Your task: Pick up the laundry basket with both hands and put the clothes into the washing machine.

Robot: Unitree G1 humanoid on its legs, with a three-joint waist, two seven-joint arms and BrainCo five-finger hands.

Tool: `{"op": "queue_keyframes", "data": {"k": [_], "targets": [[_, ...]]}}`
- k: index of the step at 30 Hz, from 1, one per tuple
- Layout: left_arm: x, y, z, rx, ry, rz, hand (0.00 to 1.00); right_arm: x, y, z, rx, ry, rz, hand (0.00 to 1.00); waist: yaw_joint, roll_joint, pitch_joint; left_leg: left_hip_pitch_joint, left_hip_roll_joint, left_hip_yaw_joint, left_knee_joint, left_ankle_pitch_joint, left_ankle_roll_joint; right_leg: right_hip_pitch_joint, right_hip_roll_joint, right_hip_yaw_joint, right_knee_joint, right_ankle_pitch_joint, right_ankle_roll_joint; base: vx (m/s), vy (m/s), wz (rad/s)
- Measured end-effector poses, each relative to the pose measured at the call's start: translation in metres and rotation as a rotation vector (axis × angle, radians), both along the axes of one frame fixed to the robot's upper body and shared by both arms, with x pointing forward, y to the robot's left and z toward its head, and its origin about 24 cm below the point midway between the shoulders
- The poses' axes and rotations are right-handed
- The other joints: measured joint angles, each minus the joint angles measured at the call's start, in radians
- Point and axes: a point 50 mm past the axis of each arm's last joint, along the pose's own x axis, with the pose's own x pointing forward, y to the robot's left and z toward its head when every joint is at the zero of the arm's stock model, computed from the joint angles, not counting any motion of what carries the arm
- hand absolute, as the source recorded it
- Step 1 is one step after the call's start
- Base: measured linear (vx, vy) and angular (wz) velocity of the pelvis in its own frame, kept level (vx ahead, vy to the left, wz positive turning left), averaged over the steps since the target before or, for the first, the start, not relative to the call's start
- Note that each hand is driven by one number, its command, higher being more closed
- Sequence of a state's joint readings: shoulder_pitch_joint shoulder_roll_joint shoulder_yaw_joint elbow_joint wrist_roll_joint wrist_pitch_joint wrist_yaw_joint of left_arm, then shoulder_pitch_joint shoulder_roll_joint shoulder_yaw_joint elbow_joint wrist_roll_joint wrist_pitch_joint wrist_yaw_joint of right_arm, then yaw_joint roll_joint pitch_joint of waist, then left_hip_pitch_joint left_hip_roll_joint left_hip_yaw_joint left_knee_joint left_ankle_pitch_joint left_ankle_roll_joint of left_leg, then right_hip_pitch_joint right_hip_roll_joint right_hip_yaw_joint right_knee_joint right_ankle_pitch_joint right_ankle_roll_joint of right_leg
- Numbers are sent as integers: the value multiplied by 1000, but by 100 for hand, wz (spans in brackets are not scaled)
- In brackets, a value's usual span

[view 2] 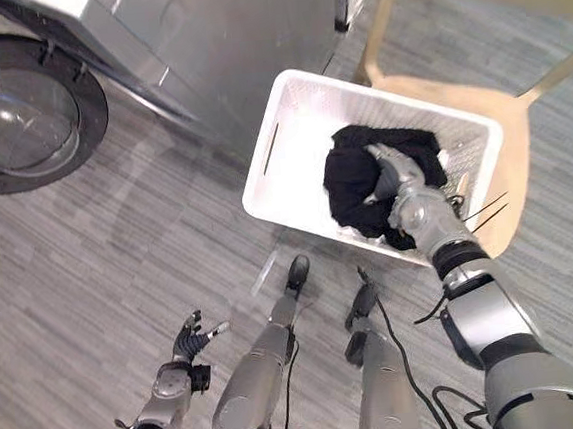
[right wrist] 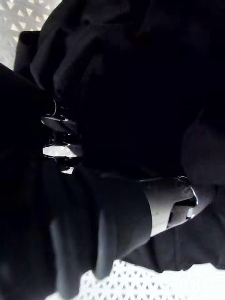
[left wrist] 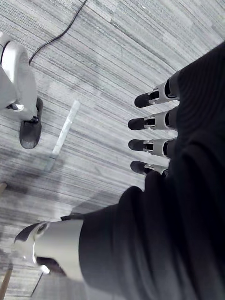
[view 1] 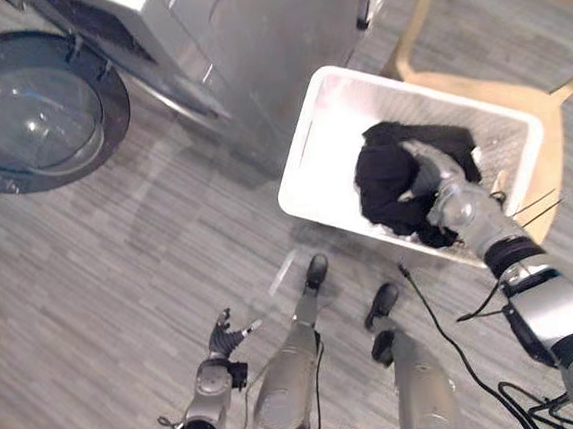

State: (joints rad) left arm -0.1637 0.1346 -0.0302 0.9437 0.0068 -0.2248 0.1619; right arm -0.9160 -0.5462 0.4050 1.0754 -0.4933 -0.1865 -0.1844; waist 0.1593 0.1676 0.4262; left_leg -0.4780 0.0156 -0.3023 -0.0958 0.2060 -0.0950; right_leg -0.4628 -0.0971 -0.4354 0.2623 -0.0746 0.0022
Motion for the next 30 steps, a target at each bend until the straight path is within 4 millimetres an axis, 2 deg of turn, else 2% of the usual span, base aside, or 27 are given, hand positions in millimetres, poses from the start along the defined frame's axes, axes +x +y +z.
{"op": "queue_keyframes", "data": {"k": [7, 10, 15, 18, 19, 20, 21, 22, 25, 28, 30], "targets": [[21, -4, 16, 0, -86, -9, 0, 4, -3, 29, -39, -124, 3, 100, -5, 0, 1, -50, -21, -2, 0, 14, -2, -116, -49, 26, 152, -74, -5, -13, -76, 6], [24, -6, 20, -8, -109, -8, 0, 2, -1, 28, 4, -134, 15, 100, -7, -1, 1, -47, -19, -6, 1, 25, -6, -120, -51, 25, 174, -91, -9, 18, -91, 8], [26, -6, 22, -16, -121, -4, 0, -14, 0, 14, 239, -177, 15, 100, -21, -4, 1, -9, -15, -22, 1, 34, -6, -68, -42, 26, 162, -94, -14, 28, -82, 11], [23, -4, 20, -11, -109, -3, 0, -25, 9, 11, 459, -241, 30, 100, -41, -21, -8, 32, -17, -20, 0, 27, -6, -15, -39, 25, 130, -94, -10, -6, -18, 1], [21, -4, 19, -3, -100, -10, 0, -29, 14, 12, 536, -269, 46, 100, -50, -34, -17, 39, -15, -14, 0, 17, -3, -7, -37, 27, 124, -91, -6, -31, -4, -5], [18, -3, 16, 14, -83, -18, 0, -33, 21, 11, 609, -284, 61, 100, -65, -52, -33, 41, -15, -10, 0, 17, -3, -2, -35, 28, 118, -89, -2, 0, 0, 0], [16, -2, 14, 19, -73, -21, 0, -35, 24, 9, 647, -291, 67, 100, -67, -59, -36, 47, -15, -10, 0, 16, -1, 8, -33, 28, 115, -87, 1, 0, 0, 0], [11, -3, 11, 24, -51, -24, 0, -41, 30, 4, 714, -297, 73, 100, -73, -79, -47, 69, -15, -7, 1, 13, 4, 31, -30, 34, 105, -83, 5, 39, -27, -6], [-8, 1, -2, 43, 20, -20, 0, -57, 52, -9, 896, -284, 132, 100, -73, -113, -88, 132, -17, 16, 1, 3, 17, 98, -27, 50, 76, -79, 13, 64, -31, -10], [-32, 5, -15, 51, 90, -7, 0, -74, 76, -20, 1051, -258, 210, 100, -89, -119, -161, 188, -18, 51, 1, -7, 8, 173, -21, 59, 24, -67, 26, 60, -9, -10], [-44, 7, -22, 61, 132, -4, 0, -83, 88, -24, 1116, -250, 244, 100, -88, -122, -201, 227, -14, 75, 0, -25, 11, 212, -13, 84, -3, -60, 33, 31, 4, -36]]}}
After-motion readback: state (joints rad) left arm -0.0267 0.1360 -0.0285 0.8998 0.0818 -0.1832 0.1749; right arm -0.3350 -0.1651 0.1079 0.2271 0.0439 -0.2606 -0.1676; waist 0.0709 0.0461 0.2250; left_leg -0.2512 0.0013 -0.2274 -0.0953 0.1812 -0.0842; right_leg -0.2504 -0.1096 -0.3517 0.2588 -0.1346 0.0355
